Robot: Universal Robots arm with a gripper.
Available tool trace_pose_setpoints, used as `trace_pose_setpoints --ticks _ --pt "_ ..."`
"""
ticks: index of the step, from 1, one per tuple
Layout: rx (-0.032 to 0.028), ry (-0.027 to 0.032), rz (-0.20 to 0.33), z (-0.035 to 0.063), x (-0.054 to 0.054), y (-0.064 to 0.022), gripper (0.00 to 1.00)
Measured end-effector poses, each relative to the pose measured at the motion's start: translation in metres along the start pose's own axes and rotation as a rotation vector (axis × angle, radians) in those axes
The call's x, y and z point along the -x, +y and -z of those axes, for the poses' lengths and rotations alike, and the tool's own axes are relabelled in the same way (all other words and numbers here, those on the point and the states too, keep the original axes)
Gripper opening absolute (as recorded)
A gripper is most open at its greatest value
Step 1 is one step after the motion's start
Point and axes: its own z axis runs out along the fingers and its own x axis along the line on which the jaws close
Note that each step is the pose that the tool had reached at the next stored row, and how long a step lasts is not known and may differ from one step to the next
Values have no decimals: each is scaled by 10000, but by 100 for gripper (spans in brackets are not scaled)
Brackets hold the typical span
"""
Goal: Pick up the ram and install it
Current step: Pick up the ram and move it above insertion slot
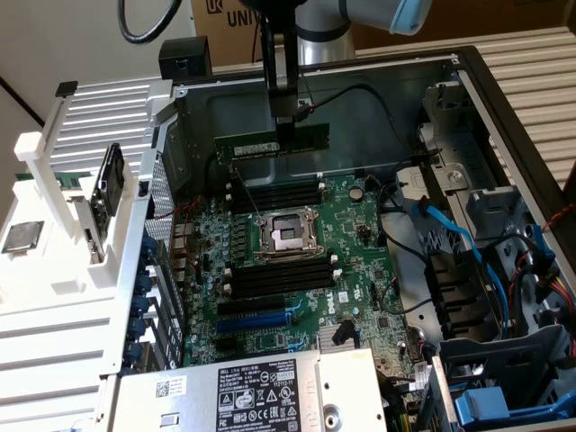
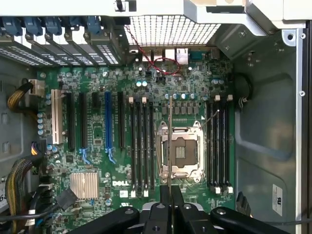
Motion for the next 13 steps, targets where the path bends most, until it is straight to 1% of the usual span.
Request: trace_pose_setpoints --ticks 2,3,9,13 --pt "-56 2 -15 -25 0 2 13" --pt "-72 5 -19 -40 -1 5 13" --pt "-80 49 -19 -129 -23 9 13" --pt "-80 52 -15 -189 -103 7 13"
